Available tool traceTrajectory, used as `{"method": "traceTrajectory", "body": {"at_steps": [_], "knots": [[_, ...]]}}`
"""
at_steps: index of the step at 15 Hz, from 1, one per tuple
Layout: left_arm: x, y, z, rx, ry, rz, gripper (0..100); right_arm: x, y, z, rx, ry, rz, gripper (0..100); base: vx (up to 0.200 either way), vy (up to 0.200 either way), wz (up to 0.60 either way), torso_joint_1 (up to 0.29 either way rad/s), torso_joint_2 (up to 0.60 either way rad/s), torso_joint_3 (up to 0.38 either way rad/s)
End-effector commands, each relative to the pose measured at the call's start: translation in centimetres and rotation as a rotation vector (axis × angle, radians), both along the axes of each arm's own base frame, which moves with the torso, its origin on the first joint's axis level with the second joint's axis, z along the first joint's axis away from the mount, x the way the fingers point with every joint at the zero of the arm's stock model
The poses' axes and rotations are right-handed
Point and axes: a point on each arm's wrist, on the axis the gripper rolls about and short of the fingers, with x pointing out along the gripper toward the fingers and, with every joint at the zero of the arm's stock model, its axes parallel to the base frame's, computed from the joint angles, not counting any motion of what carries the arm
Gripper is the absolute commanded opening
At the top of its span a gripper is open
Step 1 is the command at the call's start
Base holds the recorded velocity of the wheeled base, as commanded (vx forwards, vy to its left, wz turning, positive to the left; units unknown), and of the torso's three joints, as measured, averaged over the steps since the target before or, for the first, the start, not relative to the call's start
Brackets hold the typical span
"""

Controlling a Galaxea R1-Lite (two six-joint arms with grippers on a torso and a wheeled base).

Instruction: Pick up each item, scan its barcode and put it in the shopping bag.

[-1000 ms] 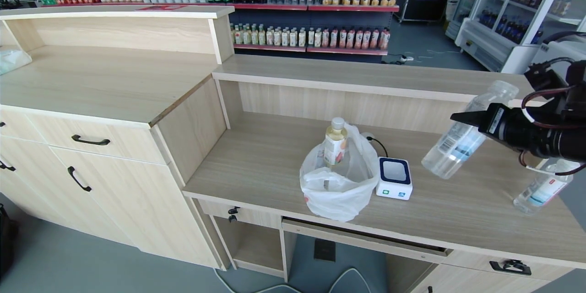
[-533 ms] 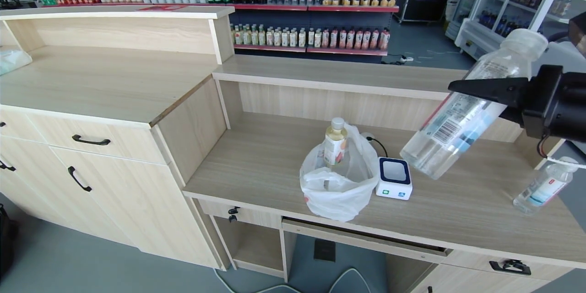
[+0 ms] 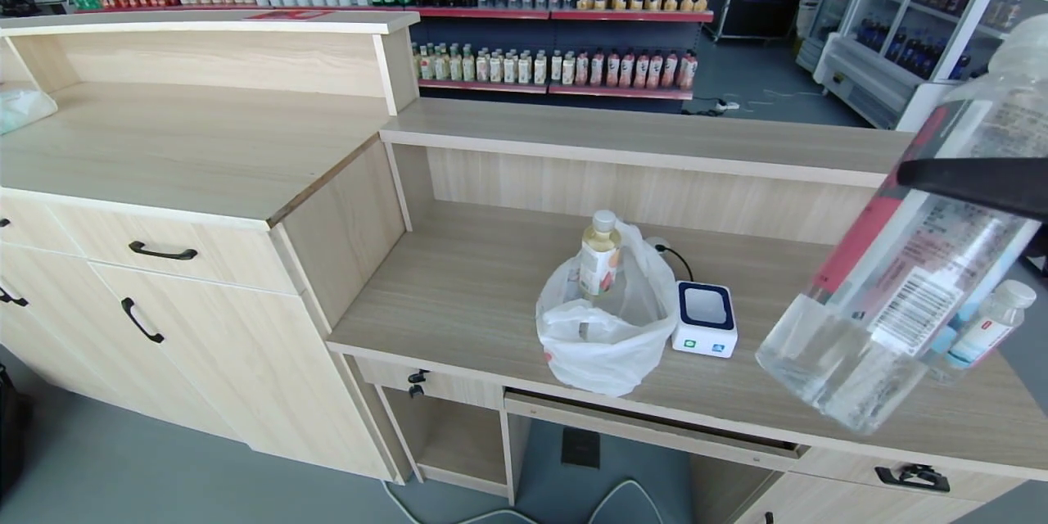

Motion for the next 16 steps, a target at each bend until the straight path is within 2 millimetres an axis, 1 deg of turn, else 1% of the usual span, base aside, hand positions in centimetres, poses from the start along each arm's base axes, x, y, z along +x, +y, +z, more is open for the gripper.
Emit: {"method": "traceTrajectory", "body": {"at_steps": [1, 4, 5, 9, 12, 16], "knots": [[0.0, 0.0, 0.0, 0.0, 0.0, 0.0, 100, -2.8, -0.4, 0.8, 0.022, -0.045, 0.074, 0, 0.0, 0.0, 0.0, 0.0, 0.0, 0.0], [0.0, 0.0, 0.0, 0.0, 0.0, 0.0, 100, -3.9, -0.7, 0.7, 0.02, -0.042, 0.093, 0, 0.0, 0.0, 0.0, 0.0, 0.0, 0.0], [0.0, 0.0, 0.0, 0.0, 0.0, 0.0, 100, -3.9, -0.8, 0.7, 0.02, -0.042, 0.093, 0, 0.0, 0.0, 0.0, 0.0, 0.0, 0.0], [0.0, 0.0, 0.0, 0.0, 0.0, 0.0, 100, -4.1, -0.9, 0.3, 0.013, -0.04, 0.09, 0, 0.0, 0.0, 0.0, 0.0, 0.0, 0.0], [0.0, 0.0, 0.0, 0.0, 0.0, 0.0, 100, -4.1, -0.9, -1.0, -0.028, -0.039, 0.086, 0, 0.0, 0.0, 0.0, 0.0, 0.0, 0.0], [0.0, 0.0, 0.0, 0.0, 0.0, 0.0, 100, -3.9, -0.8, -1.1, -0.031, -0.036, 0.083, 0, 0.0, 0.0, 0.0, 0.0, 0.0, 0.0]]}}
